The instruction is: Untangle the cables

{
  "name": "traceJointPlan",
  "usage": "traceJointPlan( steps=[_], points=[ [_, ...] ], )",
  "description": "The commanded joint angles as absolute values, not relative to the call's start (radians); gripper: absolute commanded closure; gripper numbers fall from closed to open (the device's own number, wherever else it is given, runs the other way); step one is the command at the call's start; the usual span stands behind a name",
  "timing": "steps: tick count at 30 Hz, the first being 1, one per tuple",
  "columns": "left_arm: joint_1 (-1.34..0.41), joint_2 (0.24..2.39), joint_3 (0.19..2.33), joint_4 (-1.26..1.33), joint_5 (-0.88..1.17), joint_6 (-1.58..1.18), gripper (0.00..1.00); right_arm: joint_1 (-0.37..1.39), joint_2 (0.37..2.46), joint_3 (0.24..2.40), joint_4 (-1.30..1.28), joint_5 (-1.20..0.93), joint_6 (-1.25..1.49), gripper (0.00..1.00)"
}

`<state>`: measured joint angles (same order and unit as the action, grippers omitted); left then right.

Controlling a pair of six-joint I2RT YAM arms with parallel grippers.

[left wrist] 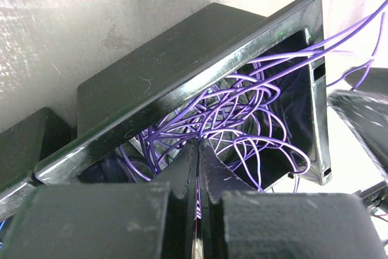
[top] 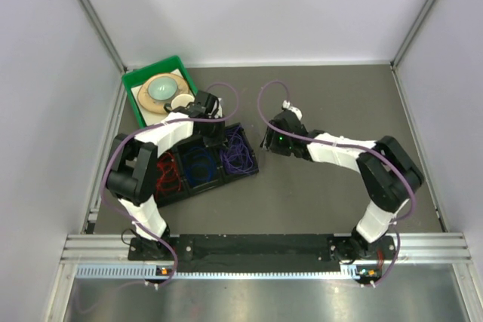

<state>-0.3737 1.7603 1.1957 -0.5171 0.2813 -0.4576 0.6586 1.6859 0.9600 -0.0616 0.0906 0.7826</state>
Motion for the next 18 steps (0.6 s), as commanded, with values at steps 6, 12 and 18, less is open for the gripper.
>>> traceJointPlan(
  steps=[6, 12, 18],
  points=[
    [-0.368, 1.761, 1.212, -0.500, 0.285, -0.457, 1.00, 0.660, 1.799, 1.069, 0.052, 0.048, 0.848, 0.49],
    [-0.368, 1.761, 1.213, -0.503, 0.279, -0.457, 1.00, 0.660, 1.789, 1.077, 0.045, 0.049, 0.850, 1.00],
    [-0.364, 1.769, 1.215, -0.508, 0.261, -0.462, 1.00, 0.658, 1.631, 0.997, 0.064, 0.038, 0.815, 1.00]
  ],
)
